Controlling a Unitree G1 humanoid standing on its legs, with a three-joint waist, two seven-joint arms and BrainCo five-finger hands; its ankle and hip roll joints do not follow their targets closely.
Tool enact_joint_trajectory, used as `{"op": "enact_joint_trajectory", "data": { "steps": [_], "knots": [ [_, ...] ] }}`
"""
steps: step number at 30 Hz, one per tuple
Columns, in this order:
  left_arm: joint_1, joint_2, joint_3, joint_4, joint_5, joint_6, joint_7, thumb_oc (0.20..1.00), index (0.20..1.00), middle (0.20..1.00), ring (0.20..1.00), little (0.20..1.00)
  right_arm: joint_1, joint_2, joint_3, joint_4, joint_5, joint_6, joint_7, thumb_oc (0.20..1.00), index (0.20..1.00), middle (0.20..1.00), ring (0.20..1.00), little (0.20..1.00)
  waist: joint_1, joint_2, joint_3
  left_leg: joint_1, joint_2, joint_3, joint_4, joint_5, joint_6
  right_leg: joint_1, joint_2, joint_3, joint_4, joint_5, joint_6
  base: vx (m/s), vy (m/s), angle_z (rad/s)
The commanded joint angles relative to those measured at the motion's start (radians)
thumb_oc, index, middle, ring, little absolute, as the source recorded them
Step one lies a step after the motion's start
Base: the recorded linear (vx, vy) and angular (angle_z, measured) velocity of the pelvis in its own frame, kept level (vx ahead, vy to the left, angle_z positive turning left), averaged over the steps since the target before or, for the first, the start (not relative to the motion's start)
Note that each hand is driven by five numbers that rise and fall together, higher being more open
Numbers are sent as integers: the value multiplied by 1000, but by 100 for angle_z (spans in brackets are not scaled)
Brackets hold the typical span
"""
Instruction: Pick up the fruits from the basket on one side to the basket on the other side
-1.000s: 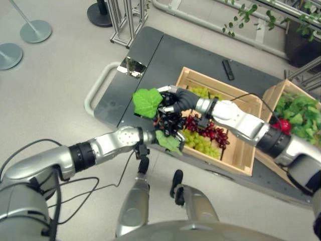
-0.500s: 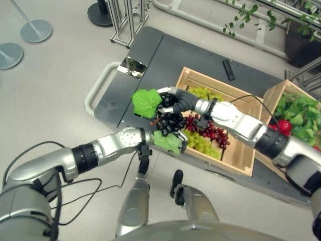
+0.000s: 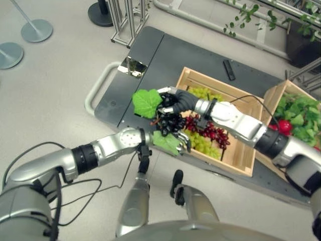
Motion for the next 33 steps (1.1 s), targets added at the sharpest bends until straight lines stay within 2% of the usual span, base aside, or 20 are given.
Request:
{"op": "enact_joint_trajectory", "data": {
  "steps": [1, 11, 13, 14, 15, 16, 18, 21, 22, 23, 24, 29, 33],
  "knots": [
    [-21, -1, 48, -22, 39, -40, -22, 1000, 1000, 1000, 1000, 1000, -6, 17, -88, -84, 36, -48, 5, 200, 200, 200, 200, 200, 9, -14, -4, 18, -29, 43, 29, -50, 41, 10, -51, 11, -51, 146, 91, 0, 0, 0],
    [8, 118, 66, -66, 89, -58, -46, 1000, 1000, 1000, 1000, 1000, -1, -40, -111, -96, 42, -56, 12, 200, 200, 200, 200, 200, 16, -8, -5, 18, -29, 47, 33, -55, 41, 10, -54, 9, -49, 146, 93, 0, 0, 0],
    [8, 188, 71, -119, 85, -71, -54, 1000, 1000, 1000, 1000, 1000, 8, -74, -122, -99, 44, -59, 17, 200, 200, 200, 200, 200, 19, -5, -7, 20, -30, 45, 32, -56, 41, 12, -54, 7, -50, 146, 94, 0, 0, 0],
    [8, 190, 70, -121, 85, -70, -54, 1000, 1000, 1000, 1000, 1000, 9, -74, -123, -100, 44, -58, 17, 200, 200, 200, 200, 200, 19, -6, -6, 20, -30, 45, 32, -56, 41, 13, -54, 7, -51, 146, 94, 0, 0, 0],
    [14, 236, 76, -150, 78, -76, -60, 1000, 1000, 1000, 1000, 1000, 18, -99, -133, -102, 49, -61, 21, 200, 200, 200, 200, 200, 21, -3, -7, 20, -31, 46, 30, -55, 41, 14, -54, 5, -51, 146, 95, 0, 0, 0],
    [15, 238, 77, -151, 78, -76, -59, 1000, 1000, 1000, 1000, 1000, 18, -99, -133, -102, 49, -61, 21, 200, 200, 200, 200, 200, 21, -4, -7, 20, -31, 46, 30, -55, 41, 14, -54, 5, -51, 146, 95, 0, 0, 0],
    [50, 356, 122, -213, 69, -94, -66, 1000, 1000, 1000, 1000, 1000, 49, -160, -166, -113, 67, -74, 28, 200, 200, 200, 200, 200, 27, 1, -6, 20, -31, 45, 29, -55, 40, 13, -53, 3, -50, 145, 96, 0, 0, 0],
    [77, 389, 153, -230, 61, -96, -68, 1000, 1000, 1000, 1000, 1000, 61, -181, -179, -119, 72, -78, 32, 200, 200, 200, 200, 200, 27, 1, -6, 21, -31, 45, 29, -55, 40, 12, -53, 3, -50, 146, 97, 4, 1, 1],
    [106, 437, 183, -253, 54, -104, -71, 1000, 1000, 1000, 1000, 1000, 75, -213, -198, -126, 81, -86, 38, 200, 200, 200, 200, 200, 29, 3, -5, 19, -31, 45, 32, -54, 40, 12, -53, 3, -51, 146, 98, 0, 0, 0],
    [109, 438, 186, -254, 54, -103, -71, 1000, 1000, 1000, 1000, 1000, 75, -213, -197, -126, 81, -85, 38, 200, 200, 200, 200, 200, 28, 3, -5, 19, -31, 46, 32, -54, 40, 12, -53, 3, -51, 146, 98, 0, 0, 0],
    [152, 488, 235, -276, 43, -111, -78, 1000, 1000, 1000, 1000, 1000, 102, -247, -228, -129, 96, -94, 44, 200, 200, 200, 200, 200, 32, 3, -5, 18, -32, 47, 33, -55, 39, 14, -54, 1, -52, 146, 99, 0, 0, 0],
    [234, 562, 309, -313, 25, -114, -100, 1000, 1000, 1000, 1000, 1000, 149, -304, -273, -136, 108, -103, 61, 200, 200, 200, 200, 200, 33, 4, -6, 17, -32, 46, 35, -56, 39, 13, -54, -1, -50, 147, 102, 0, 0, 0],
    [295, 585, 386, -324, 11, -123, -95, 1000, 1000, 1000, 1000, 1000, 192, -329, -300, -146, 109, -107, 72, 200, 200, 200, 200, 200, 33, 4, -9, 17, -34, 46, 34, -56, 38, 14, -54, -1, -52, 147, 103, 0, 0, 0]
  ]
}}
